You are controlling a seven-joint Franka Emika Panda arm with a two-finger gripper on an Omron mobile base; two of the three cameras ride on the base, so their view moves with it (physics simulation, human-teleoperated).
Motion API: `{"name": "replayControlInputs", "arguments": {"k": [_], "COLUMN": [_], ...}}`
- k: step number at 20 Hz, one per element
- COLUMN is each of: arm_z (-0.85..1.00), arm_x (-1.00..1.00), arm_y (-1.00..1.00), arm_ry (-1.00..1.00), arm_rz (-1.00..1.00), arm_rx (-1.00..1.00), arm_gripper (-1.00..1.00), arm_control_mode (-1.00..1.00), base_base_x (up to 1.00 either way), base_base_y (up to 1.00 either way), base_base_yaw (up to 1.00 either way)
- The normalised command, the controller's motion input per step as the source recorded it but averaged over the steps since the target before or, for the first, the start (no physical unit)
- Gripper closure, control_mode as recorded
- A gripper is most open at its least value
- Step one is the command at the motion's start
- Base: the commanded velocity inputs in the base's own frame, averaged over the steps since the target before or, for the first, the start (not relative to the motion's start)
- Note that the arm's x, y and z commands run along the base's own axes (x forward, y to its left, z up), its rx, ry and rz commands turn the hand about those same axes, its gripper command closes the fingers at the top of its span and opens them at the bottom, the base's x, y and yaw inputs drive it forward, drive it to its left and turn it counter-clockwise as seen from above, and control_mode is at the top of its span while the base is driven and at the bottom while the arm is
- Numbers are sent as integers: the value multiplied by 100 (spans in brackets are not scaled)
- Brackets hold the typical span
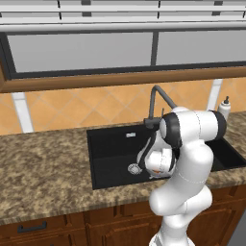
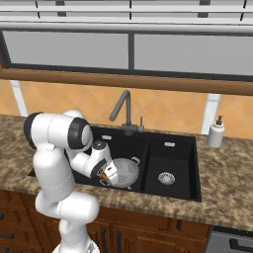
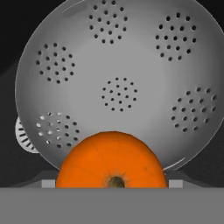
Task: Put the colander in the sink, put the orange in the colander, and turn on the sink faucet and pour water over the colander.
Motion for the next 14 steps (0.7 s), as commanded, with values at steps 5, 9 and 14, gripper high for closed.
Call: {"name": "replayControlInputs", "arguments": {"k": [5, 9, 14], "arm_z": [0, 0, 10], "arm_x": [1, 15, 14], "arm_y": [0, -13, -24], "arm_ry": [0, 0, 0], "arm_rz": [0, 0, 0], "arm_rx": [0, 0, 0], "arm_gripper": [-100, -100, -100], "arm_control_mode": [-100, -100, -100], "base_base_x": [0, 0, 0], "base_base_y": [0, 0, 0], "base_base_yaw": [0, 0, 0]}}
